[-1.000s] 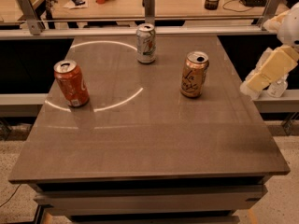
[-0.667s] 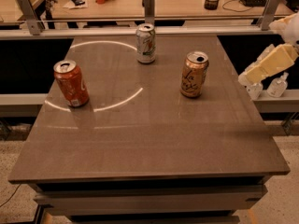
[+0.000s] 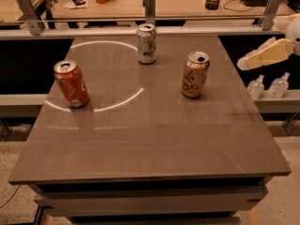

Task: Knock 7up can over

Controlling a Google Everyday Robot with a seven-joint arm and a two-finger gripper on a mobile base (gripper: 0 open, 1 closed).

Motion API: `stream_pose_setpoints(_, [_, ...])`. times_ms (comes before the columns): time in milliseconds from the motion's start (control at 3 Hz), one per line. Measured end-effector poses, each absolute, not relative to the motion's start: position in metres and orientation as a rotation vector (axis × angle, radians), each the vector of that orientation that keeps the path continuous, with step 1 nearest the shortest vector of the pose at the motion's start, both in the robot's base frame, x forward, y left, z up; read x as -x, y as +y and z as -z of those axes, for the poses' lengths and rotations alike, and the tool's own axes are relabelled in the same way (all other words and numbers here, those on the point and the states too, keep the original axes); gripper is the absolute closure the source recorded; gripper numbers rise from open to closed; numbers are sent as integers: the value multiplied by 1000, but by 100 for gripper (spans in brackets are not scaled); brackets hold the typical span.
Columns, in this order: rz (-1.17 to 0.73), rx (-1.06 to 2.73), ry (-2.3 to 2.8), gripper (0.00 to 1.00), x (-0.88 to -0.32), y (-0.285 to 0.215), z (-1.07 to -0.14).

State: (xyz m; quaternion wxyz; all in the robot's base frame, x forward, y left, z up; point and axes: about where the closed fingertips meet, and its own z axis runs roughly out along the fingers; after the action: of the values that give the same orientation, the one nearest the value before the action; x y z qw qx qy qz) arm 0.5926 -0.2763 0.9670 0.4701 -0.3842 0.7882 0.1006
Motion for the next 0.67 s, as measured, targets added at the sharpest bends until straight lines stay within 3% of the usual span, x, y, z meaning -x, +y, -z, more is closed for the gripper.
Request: stream_pose_setpoints(667, [-235,778,1888,0,-654,-297,-964])
